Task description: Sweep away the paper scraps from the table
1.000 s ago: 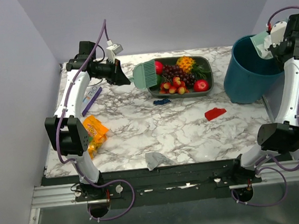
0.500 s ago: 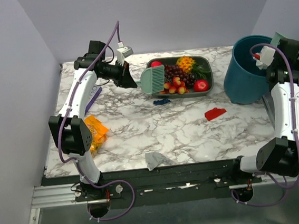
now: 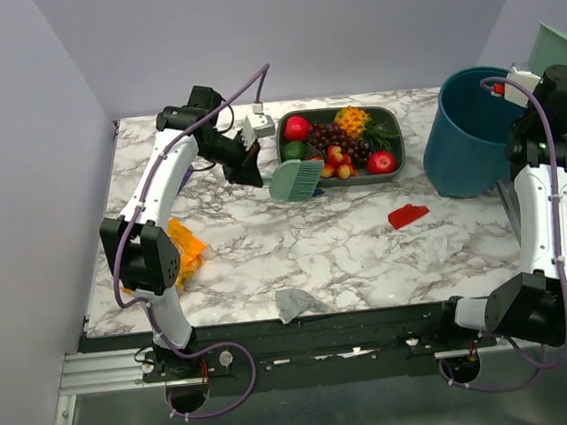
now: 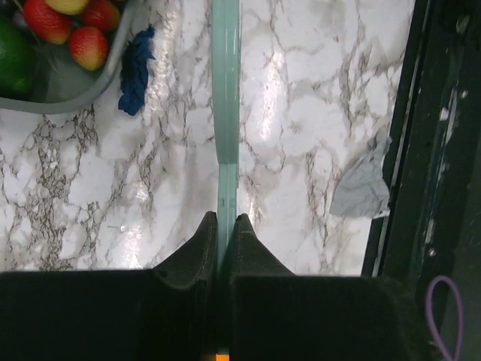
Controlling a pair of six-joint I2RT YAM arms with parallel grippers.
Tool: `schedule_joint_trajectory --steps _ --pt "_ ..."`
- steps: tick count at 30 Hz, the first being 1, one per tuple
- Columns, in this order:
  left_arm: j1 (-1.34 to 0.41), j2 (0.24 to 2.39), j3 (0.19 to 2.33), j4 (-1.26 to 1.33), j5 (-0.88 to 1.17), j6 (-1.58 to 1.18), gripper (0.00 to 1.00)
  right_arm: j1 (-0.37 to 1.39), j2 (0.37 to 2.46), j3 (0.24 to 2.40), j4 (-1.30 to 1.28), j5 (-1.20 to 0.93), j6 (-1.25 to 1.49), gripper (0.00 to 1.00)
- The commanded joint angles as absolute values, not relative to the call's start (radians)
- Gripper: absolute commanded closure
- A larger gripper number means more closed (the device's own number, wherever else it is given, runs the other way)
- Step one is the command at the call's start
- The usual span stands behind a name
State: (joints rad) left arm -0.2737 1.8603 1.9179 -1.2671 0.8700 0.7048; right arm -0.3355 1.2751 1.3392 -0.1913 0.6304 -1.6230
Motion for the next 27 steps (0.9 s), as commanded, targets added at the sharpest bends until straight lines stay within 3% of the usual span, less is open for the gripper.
schedule_joint_trajectory --steps 1,6,10,16,23,27 --pt "-0.301 1.767 1.769 -1.517 0.785 1.029 1.0 -0.334 1.255 1.333 -0.136 0.627 -1.542 1.0" --pt "-0.36 1.606 1.567 -1.519 0.73 1.196 1.0 -0.334 1.284 1.509 -0.417 0.589 -1.269 0.99" --pt "-0.445 1.523 1.369 -1.519 0.696 1.284 1.0 -0.298 1.272 1.546 -0.465 0.564 -1.151 1.0" --pt "-0.5 1.45 1.283 -1.52 0.744 1.262 1.0 -0.196 1.258 1.574 -0.552 0.586 -1.046 1.0" --pt "-0.537 1.576 1.246 -1.516 0.719 1.293 1.0 -0.155 1.272 1.702 -0.745 0.502 -0.813 0.99" --pt "-0.532 1.709 1.354 -1.467 0.752 1.189 1.0 -0.143 1.299 1.794 -0.906 0.453 -0.689 0.99"
